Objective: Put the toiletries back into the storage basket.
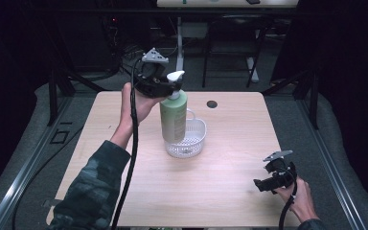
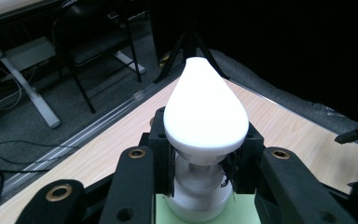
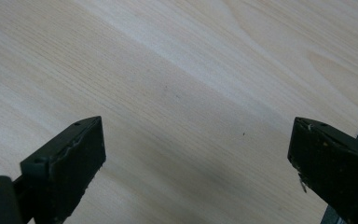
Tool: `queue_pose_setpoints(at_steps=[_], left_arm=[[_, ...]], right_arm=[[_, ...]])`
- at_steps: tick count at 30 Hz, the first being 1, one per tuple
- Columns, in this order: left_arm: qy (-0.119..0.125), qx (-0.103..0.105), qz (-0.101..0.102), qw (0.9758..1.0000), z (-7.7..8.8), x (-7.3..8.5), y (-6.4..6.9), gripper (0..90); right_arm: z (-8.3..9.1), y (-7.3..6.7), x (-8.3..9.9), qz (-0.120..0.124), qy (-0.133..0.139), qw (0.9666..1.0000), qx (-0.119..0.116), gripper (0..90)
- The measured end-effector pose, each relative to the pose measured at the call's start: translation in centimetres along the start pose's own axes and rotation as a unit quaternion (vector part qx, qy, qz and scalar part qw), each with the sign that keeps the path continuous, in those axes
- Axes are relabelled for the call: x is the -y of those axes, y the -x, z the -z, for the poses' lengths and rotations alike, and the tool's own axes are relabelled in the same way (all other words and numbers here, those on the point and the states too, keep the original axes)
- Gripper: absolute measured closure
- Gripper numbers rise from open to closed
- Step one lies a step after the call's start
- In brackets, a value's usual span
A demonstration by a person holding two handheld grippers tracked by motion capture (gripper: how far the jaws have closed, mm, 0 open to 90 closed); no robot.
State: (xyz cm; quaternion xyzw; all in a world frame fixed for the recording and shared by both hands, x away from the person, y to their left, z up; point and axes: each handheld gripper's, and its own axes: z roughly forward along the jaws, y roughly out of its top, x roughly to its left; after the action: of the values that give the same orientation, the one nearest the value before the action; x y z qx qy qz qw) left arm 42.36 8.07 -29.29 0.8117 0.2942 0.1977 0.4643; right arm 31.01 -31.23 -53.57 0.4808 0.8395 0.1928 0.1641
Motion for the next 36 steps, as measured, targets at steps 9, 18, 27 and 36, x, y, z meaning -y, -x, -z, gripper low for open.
queue_pose_setpoints(at_steps=[9, 18, 27, 36], left_arm=[[0.003, 0.001, 0.002, 1.0, -1.0, -0.2, 0.2, 67.7], [0.006, 0.002, 0.001, 1.0, -1.8, 0.0, 0.4, 67.7], [0.007, 0.006, 0.003, 1.0, -2.6, 0.3, 0.6, 67.7], [0.007, 0.01, 0.008, 0.9999, -3.6, 1.0, 0.7, 67.7]], right_arm=[[0.0, 0.1, 0.0, 0.001, 0.001, 1.0, 0.001, 3.4], [0.0, 0.0, 0.0, 0.001, 0.002, 1.0, 0.001, 3.4], [0.1, 0.1, 0.1, 0.001, 0.001, 1.0, 0.0, 3.4], [0.1, 0.0, 0.1, 0.001, 0.002, 1.0, -0.001, 3.4]])
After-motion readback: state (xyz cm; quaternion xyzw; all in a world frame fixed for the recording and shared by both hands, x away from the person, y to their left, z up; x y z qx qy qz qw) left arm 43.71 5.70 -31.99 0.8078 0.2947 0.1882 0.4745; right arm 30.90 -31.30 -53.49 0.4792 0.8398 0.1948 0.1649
